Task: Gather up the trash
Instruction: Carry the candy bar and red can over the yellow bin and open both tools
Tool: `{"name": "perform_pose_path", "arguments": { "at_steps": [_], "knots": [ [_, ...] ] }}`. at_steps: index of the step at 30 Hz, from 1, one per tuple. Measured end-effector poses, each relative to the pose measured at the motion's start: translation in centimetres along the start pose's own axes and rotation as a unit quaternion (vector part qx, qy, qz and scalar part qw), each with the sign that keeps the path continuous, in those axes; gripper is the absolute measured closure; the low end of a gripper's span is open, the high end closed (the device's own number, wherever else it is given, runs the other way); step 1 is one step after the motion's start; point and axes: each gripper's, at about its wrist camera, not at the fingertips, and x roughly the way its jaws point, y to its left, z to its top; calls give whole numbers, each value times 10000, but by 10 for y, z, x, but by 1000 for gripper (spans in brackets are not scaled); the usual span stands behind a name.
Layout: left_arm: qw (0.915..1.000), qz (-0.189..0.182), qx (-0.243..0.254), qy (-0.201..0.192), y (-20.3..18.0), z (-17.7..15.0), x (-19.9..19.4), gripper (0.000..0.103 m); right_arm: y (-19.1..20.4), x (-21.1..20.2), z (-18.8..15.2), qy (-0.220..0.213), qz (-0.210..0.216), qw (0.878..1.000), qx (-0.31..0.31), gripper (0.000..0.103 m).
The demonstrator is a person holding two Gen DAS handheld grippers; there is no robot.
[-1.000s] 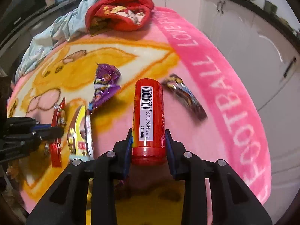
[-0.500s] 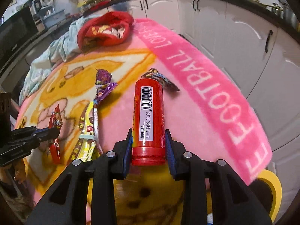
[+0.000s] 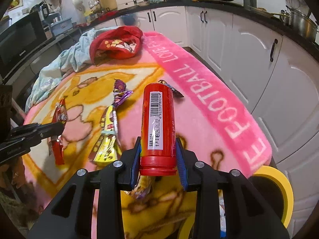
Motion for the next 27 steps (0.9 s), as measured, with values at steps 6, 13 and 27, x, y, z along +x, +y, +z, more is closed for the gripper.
{"name": "perform_pose_path", "arguments": {
  "at_steps": [6, 13, 27],
  "knots": [
    [9998, -80, 173, -66, -21, 5, -2, 101, 5, -23, -8, -167, 43, 9998, -34, 73],
    [9989, -194, 417, -122, -47, 9, -2, 101, 3, -52, -20, -385, 45, 9992, 29, 72],
    [9953, -462, 839, -139, -96, 11, 11, 101, -25, -91, -54, -677, -395, 9965, 288, 72]
  ]
}}
